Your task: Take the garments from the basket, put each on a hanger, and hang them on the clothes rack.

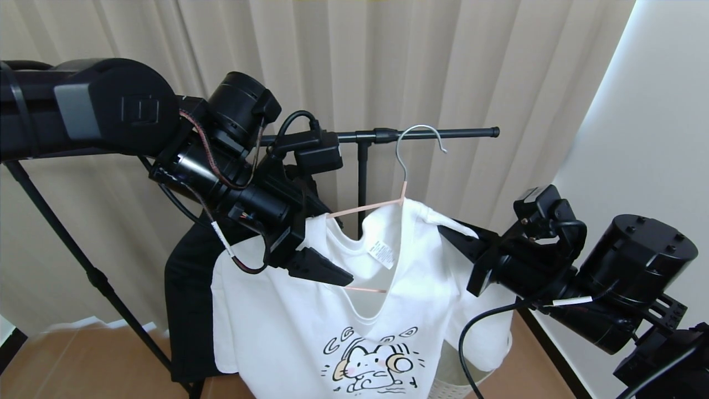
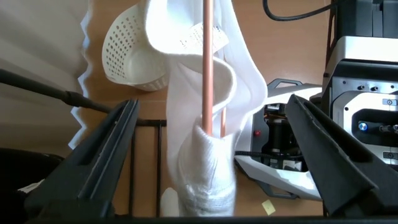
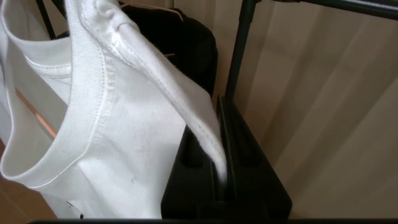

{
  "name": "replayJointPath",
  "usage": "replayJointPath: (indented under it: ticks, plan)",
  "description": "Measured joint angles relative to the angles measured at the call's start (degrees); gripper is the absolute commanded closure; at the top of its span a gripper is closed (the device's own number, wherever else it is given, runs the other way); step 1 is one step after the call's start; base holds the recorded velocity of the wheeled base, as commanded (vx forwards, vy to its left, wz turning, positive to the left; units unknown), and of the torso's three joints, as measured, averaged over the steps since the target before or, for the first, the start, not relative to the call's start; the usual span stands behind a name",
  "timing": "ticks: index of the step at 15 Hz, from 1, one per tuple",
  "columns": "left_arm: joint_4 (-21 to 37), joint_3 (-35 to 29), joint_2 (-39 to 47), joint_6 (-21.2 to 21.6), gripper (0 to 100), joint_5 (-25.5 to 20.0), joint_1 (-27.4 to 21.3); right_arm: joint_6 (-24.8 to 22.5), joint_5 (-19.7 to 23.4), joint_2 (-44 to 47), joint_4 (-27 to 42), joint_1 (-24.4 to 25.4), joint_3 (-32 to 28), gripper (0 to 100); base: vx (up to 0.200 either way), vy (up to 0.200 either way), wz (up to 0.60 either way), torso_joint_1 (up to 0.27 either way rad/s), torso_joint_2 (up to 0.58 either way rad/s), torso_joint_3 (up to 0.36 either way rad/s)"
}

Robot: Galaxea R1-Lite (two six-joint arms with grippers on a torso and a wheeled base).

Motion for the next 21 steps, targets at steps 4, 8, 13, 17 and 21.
replayJointPath:
  ticks: [4,8,13,17,21]
  plan:
    - [-0.06,1.49,-1.49,0.04,0,0.00,-0.05,0.00,-0.06,0.26,0.01,-0.06,-0.28,100,0.000,0.000,0.00,0.000,0.00,0.000]
    - [-0.20,2.49,-2.76,0.02,0,0.00,-0.71,-0.02,-0.06,0.30,0.01,-0.11,-0.35,100,0.000,0.000,0.00,0.000,0.00,0.000]
    - [-0.23,3.32,-3.44,0.15,100,0.11,-0.84,-0.02,0.00,0.33,0.09,-0.17,-0.44,100,0.000,0.000,0.00,0.000,0.00,0.000]
    - [-0.26,3.78,-3.58,0.13,100,0.12,-0.84,0.00,-0.02,0.41,0.04,-0.23,-0.68,100,0.000,0.000,0.00,0.000,0.00,0.000]
    - [-0.34,3.82,-3.57,0.11,100,0.09,-0.60,-0.26,-0.22,0.26,0.30,-0.26,-0.55,100,0.000,0.000,0.00,0.000,0.00,0.000]
